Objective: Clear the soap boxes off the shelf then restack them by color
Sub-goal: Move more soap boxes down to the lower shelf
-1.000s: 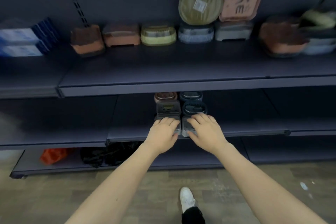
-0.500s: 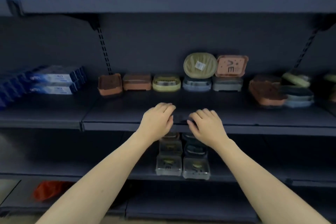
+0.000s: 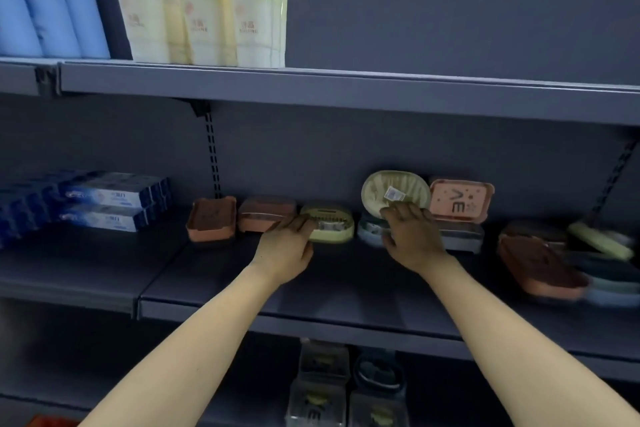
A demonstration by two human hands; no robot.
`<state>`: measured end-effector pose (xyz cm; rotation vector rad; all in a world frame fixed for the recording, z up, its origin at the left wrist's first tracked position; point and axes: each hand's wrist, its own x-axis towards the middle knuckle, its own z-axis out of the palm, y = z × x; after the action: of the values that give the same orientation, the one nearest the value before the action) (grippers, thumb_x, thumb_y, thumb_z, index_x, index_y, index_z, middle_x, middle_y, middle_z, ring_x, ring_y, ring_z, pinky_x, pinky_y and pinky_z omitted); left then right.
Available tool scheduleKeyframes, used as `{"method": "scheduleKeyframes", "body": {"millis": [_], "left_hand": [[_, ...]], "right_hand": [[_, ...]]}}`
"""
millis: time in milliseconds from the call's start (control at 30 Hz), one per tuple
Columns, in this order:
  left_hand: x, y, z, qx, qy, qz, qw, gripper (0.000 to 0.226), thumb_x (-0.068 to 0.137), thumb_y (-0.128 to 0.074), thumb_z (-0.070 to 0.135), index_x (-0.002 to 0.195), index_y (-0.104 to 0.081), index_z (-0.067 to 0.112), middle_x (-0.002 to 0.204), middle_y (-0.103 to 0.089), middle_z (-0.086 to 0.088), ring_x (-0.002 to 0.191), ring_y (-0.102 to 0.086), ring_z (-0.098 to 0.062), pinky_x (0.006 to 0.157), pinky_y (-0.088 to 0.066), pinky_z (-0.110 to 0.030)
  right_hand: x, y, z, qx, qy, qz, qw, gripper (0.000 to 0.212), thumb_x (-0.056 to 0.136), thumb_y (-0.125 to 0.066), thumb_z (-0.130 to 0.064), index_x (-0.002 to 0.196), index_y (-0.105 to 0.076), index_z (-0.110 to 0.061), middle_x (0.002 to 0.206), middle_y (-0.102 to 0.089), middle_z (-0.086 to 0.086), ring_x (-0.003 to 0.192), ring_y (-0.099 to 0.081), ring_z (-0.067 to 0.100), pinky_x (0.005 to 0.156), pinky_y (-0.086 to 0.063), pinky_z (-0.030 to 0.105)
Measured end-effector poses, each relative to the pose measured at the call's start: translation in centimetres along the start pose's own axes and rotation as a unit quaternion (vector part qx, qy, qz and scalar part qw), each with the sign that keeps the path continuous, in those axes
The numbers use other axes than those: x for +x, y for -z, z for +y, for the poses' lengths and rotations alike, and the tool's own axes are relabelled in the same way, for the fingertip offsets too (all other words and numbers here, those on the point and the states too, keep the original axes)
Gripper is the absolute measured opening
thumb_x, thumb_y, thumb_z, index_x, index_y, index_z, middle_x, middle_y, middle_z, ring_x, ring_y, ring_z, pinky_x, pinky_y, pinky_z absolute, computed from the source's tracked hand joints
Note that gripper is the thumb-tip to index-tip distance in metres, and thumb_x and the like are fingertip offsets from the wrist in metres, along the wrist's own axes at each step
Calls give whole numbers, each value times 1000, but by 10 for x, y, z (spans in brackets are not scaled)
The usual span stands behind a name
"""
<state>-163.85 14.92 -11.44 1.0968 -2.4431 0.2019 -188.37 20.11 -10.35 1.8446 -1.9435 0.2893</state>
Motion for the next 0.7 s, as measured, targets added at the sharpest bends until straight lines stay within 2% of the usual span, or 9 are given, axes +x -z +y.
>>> {"method": "scheduleKeyframes", "body": {"millis": [100, 267, 400, 567, 633, 700], "left_hand": [[9, -8, 0, 1, 9, -12, 1000, 44, 94, -45, 23, 138, -42, 16, 147, -38, -2, 133, -36, -22, 98, -38, -31], [15, -21, -5, -14, 14, -3, 1000, 44, 92, -50, 20, 135, -47, 13, 142, -45, -6, 128, -44, -27, 94, -42, -36], [20, -27, -11, -14, 25, -10, 1000, 46, 92, -50, 20, 137, -44, 13, 143, -44, -6, 129, -42, -26, 97, -41, -37], [22, -33, -8, -7, 9, 2, 1000, 42, 87, -57, 15, 128, -54, 8, 134, -53, -11, 120, -51, -31, 91, -46, -39], [23, -35, -7, -2, 1, 4, 1000, 41, 82, -63, 13, 122, -59, 7, 126, -58, -13, 113, -56, -33, 86, -49, -40], [25, -37, -5, 1, -5, 8, 1000, 41, 75, -69, 10, 114, -62, 6, 117, -63, -14, 105, -61, -34, 80, -52, -40]], "right_hand": [[28, -2, 14, -9, -12, -10, 1000, 63, 86, -58, -32, 142, -35, -14, 150, -30, 8, 136, -28, 29, 110, -24, 42], [70, -1, 28, -35, -33, -24, 999, 87, 82, -65, -39, 148, -15, -14, 155, -15, 9, 140, -18, 29, 113, -15, 42], [90, -1, 37, -41, -48, -56, 996, 94, 83, -63, -44, 150, -4, -13, 157, -8, 9, 143, -10, 28, 115, -11, 44], [79, -12, 43, -44, -49, -52, 996, 92, 83, -64, -40, 149, -8, -9, 153, -19, 10, 140, -18, 28, 116, -11, 43], [71, -12, 41, -56, -54, -28, 997, 88, 81, -67, -32, 148, -15, -6, 146, -29, 15, 132, -30, 32, 110, -21, 44], [64, -14, 39, -77, -54, 19, 995, 87, 69, -77, -19, 141, -33, 0, 128, -46, 22, 112, -48, 38, 96, -39, 46]]}}
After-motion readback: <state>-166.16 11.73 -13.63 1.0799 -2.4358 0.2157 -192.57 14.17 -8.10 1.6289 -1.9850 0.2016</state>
